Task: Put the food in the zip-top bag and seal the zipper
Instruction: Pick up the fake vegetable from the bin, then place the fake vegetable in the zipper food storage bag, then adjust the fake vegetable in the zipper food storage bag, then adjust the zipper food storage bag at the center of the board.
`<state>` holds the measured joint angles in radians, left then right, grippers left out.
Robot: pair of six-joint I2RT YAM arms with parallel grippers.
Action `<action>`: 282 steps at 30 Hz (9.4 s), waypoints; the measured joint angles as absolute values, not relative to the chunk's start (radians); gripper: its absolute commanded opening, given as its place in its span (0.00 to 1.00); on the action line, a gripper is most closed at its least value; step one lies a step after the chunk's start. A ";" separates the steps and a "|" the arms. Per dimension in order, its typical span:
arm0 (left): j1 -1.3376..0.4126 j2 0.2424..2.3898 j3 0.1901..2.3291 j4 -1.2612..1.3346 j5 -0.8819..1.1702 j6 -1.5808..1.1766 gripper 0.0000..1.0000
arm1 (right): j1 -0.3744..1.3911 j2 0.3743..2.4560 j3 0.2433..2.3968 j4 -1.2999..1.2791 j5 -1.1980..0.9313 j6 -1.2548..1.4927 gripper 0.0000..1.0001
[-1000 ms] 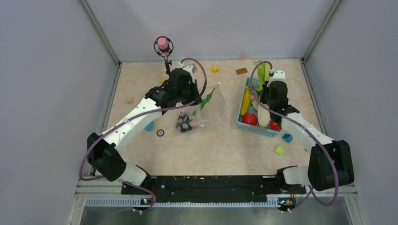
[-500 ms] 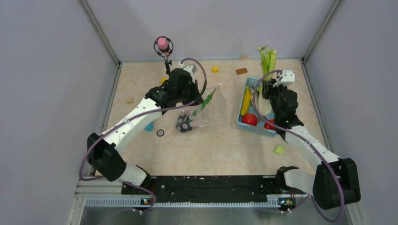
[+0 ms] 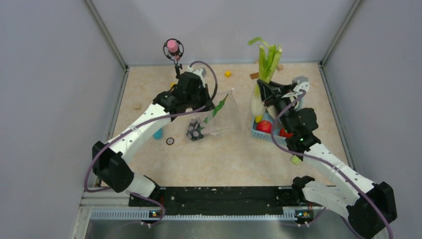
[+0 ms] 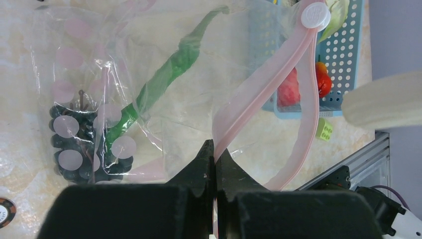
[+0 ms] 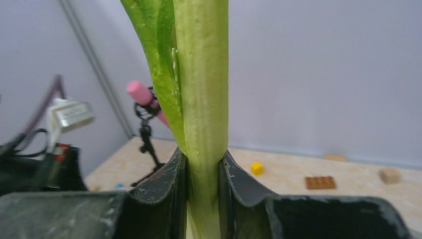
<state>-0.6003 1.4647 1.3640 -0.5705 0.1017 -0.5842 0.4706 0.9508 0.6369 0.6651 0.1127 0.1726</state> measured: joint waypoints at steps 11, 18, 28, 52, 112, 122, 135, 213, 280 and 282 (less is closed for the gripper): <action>-0.591 1.465 1.407 -0.601 0.117 -0.589 0.00 | 0.766 1.150 0.737 0.929 0.133 0.206 0.00; -0.588 1.464 1.407 -0.610 0.136 -0.589 0.00 | 0.785 1.274 0.748 1.098 0.134 0.212 0.00; -0.583 1.422 1.407 -0.612 0.137 -0.601 0.00 | 0.898 1.415 0.678 1.251 0.191 0.163 0.11; -0.565 1.389 1.407 -0.608 0.108 -0.604 0.00 | 0.947 1.417 0.843 0.748 0.381 0.185 0.64; -0.525 1.471 1.404 -0.531 0.281 -0.604 0.00 | 0.947 0.921 0.341 0.673 0.538 0.210 0.68; -0.524 1.471 1.404 -0.530 0.295 -0.605 0.00 | 0.947 1.031 0.377 0.696 0.595 0.257 0.19; -0.524 1.471 1.379 -0.508 0.323 -0.599 0.00 | 0.949 1.056 0.495 0.671 0.433 0.239 0.00; -0.563 1.350 1.300 -0.471 0.267 -0.525 0.00 | 0.808 0.973 0.813 0.051 0.234 0.363 0.83; -0.563 1.342 1.304 -0.482 0.257 -0.528 0.00 | 0.756 1.190 0.717 0.118 0.180 0.712 0.00; -0.563 1.344 1.316 -0.493 0.241 -0.525 0.00 | 0.756 1.185 0.767 0.095 0.176 0.671 0.00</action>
